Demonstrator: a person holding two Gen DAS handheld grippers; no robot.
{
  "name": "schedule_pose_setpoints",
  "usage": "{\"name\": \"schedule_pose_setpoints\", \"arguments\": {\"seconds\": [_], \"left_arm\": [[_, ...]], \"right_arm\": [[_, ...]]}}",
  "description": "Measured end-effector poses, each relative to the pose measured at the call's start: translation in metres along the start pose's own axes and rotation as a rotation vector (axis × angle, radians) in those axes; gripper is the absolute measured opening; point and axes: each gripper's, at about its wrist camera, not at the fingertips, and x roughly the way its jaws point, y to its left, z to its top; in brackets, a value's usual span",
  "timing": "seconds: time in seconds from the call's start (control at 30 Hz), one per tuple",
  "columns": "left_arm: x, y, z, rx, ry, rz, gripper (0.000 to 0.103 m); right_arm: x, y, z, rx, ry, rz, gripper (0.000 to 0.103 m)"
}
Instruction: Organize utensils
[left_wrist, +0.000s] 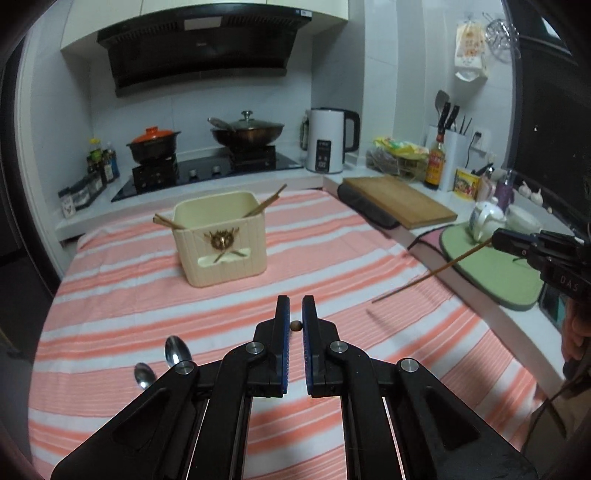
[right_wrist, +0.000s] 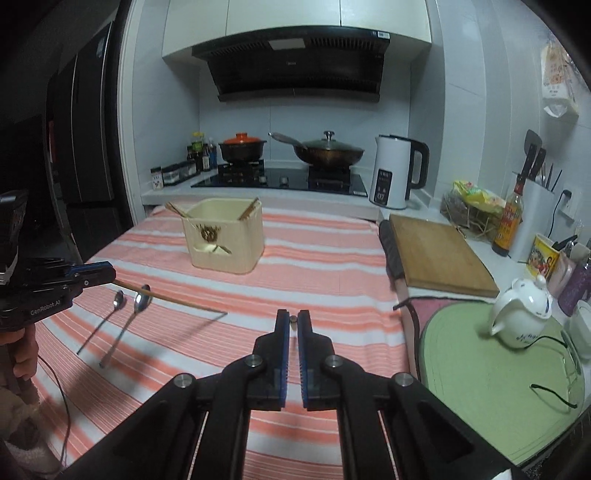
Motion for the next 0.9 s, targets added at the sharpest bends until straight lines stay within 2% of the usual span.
{"name": "schedule_pose_setpoints", "arguments": {"seconds": [0.2, 0.43, 0.9], "left_arm": [[-0.020, 0.002, 0.013, -0.004, -0.040, -0.029, 0.004], [-0.028, 0.000, 0.011, -0.025, -0.050, -0.061, 0.004], [-0.040, 0.014, 0.019, -0.048, -0.068, -0.067, 0.004]], "right_arm": [[-0.016, 0.017, 0.018, -0.002, -0.034, 0.043, 0.005], [-0.019, 0.029, 0.021, 0.021, -0.024, 0.106, 0.005], [-0.034, 0.040, 0.035, 0.028, -0.057, 0.151, 0.005]]}}
